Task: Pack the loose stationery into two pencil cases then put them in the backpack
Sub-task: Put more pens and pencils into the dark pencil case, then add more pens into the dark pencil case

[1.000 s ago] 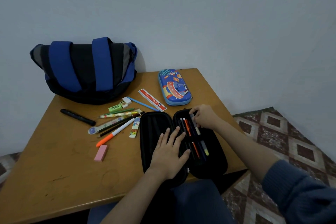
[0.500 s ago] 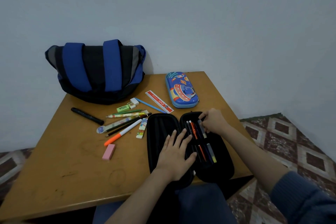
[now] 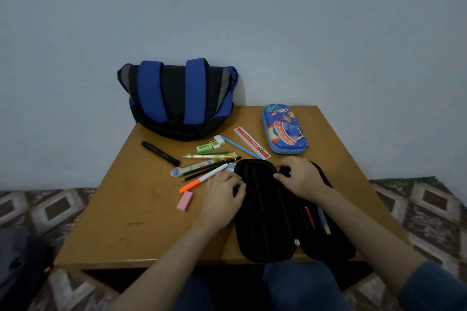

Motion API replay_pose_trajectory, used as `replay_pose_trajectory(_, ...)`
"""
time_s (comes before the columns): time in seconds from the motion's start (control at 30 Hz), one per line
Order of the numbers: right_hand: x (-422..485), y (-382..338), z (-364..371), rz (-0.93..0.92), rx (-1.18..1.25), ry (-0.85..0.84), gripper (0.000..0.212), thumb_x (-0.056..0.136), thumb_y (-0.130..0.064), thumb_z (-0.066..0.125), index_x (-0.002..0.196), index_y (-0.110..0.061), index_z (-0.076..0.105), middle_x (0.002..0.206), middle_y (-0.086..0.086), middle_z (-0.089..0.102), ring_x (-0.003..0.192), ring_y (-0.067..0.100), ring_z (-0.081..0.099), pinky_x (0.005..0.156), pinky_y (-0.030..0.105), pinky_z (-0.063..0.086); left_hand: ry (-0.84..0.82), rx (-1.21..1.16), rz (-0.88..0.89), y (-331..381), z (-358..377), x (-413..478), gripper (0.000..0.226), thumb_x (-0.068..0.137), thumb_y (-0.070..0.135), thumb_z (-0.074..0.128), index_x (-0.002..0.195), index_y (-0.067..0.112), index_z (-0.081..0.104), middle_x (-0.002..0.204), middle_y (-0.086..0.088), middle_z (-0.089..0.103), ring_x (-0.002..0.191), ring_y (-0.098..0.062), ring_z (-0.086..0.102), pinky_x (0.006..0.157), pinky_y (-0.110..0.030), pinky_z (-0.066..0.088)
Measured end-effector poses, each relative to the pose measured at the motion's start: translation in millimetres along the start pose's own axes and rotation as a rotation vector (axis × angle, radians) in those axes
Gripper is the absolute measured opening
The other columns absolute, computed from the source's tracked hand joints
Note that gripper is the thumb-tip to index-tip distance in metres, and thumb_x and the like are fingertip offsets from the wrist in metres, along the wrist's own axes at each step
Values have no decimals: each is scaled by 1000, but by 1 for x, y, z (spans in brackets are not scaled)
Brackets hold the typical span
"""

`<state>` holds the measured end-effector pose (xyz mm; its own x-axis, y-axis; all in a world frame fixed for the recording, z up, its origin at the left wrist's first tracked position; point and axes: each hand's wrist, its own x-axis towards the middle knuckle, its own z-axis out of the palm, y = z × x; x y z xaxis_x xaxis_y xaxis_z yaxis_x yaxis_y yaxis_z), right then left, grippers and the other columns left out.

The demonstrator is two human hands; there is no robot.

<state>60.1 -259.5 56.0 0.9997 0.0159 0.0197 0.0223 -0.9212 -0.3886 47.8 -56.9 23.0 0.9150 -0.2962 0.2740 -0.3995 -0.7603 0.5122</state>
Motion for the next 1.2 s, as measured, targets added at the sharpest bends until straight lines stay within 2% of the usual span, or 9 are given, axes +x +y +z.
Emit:
replay_pose_trajectory(0.1, -2, -9, 8, -8, -30, -82, 50, 88, -37, 60, 134, -20, 48, 136, 0, 50, 126, 17, 44, 100, 33, 40, 117, 46, -166, -40, -20, -2, 19, 91, 20, 57, 100, 11, 70, 107, -2, 66, 105, -20, 56, 91, -35, 43)
replay_pose_trajectory(0.2, -5, -15, 10, 3, -127, -116, 54, 91, -38, 56, 139, -21, 40, 140, -1, 42, 132, 17, 34, 102, 35, 35, 128, 204, -362, -74, -36, -4, 20, 90, 25, 57, 106, 19, 68, 117, 0, 62, 112, -20, 50, 94, -35, 40)
replay_pose_trajectory(0.3, -5, -16, 13, 8, -190, -113, 54, 92, -40, 53, 140, -19, 39, 139, -1, 42, 132, 17, 33, 102, 35, 34, 114, 255, -439, -98, -44, -4, 24, 92, 28, 53, 111, 23, 66, 120, 3, 60, 113, -17, 47, 94, -34, 36)
replay_pose_trajectory(0.43, -3, -14, 14, 21, -192, -89, 51, 92, -41, 52, 137, -18, 45, 135, -1, 48, 129, 16, 36, 97, 31, 37, 105, 254, -436, -109, -44, 1, 29, 94, 30, 49, 119, 23, 63, 124, 3, 60, 114, -18, 46, 94, -34, 37)
replay_pose_trajectory(0.6, 0, -12, 15, 24, -153, -66, 48, 92, -41, 52, 134, -17, 49, 129, 0, 53, 126, 16, 40, 92, 27, 38, 124, 268, -377, -102, -44, 15, 30, 95, 27, 49, 121, 18, 63, 125, -3, 60, 125, -23, 42, 98, -35, 34)
replay_pose_trajectory(0.83, -5, -11, 16, 11, -136, -36, 48, 92, -39, 54, 135, -18, 49, 127, 1, 53, 123, 15, 42, 92, 28, 38, -31, 352, -353, -104, -35, 27, 37, 92, 38, 53, 126, 24, 57, 123, -2, 57, 117, -19, 46, 93, -33, 39)
replay_pose_trajectory(1.03, -7, -13, 17, 18, -140, -37, 49, 92, -37, 53, 136, -18, 47, 129, -1, 51, 125, 15, 39, 100, 35, 36, -17, 210, -422, -109, -35, 32, 26, 85, 31, 66, 107, 18, 65, 116, -5, 61, 108, -19, 53, 85, -34, 50)
replay_pose_trajectory(1.2, -10, -14, 17, 35, -115, -32, 49, 92, -37, 54, 136, -18, 47, 131, 0, 50, 126, 16, 39, 100, 37, 35, -17, 156, -471, -105, -37, 33, 18, 83, 28, 69, 95, 17, 62, 109, -5, 63, 101, -19, 57, 79, -33, 53)
